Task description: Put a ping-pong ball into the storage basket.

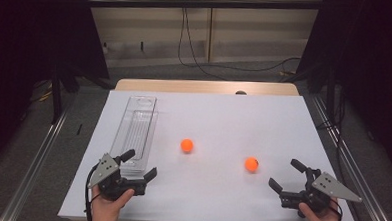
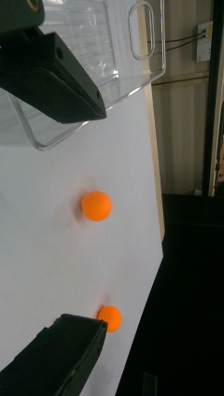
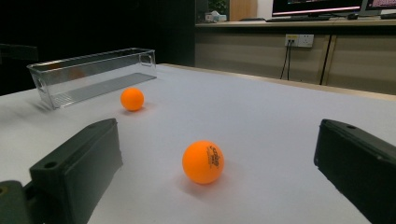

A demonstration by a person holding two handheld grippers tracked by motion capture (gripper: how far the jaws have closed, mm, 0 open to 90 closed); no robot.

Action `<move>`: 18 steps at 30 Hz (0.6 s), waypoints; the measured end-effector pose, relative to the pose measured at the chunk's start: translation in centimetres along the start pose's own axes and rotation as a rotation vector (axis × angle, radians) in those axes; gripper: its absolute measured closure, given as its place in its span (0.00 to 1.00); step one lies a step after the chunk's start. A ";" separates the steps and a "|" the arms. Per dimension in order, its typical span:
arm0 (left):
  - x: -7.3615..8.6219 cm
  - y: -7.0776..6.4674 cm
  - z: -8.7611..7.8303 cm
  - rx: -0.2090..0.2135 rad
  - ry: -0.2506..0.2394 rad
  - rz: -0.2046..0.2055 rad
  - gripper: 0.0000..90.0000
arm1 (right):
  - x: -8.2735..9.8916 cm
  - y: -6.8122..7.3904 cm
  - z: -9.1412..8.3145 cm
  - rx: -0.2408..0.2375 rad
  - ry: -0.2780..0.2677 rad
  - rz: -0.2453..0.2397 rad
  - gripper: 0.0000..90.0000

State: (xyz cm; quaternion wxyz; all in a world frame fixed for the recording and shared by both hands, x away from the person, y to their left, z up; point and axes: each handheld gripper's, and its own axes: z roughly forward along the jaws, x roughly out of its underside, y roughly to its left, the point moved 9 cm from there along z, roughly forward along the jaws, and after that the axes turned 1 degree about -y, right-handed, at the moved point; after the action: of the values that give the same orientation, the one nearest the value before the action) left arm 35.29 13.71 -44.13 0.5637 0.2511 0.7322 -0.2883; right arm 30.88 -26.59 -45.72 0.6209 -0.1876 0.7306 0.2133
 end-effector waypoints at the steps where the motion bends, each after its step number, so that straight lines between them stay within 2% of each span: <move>1: 0.0 -0.1 0.1 0.001 0.001 -0.004 0.02 | 0.0 0.0 0.0 0.001 0.000 -0.001 0.00; 18: -0.7 -1.7 1.8 0.028 0.010 -0.023 0.02 | 0.0 0.2 0.0 -0.010 0.004 -0.008 0.01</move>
State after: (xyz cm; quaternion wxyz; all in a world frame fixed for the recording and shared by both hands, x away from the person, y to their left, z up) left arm 35.48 11.18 -43.54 0.5530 0.2517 0.7339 -0.3037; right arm 30.82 -26.42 -45.76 0.6194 -0.1941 0.7300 0.2139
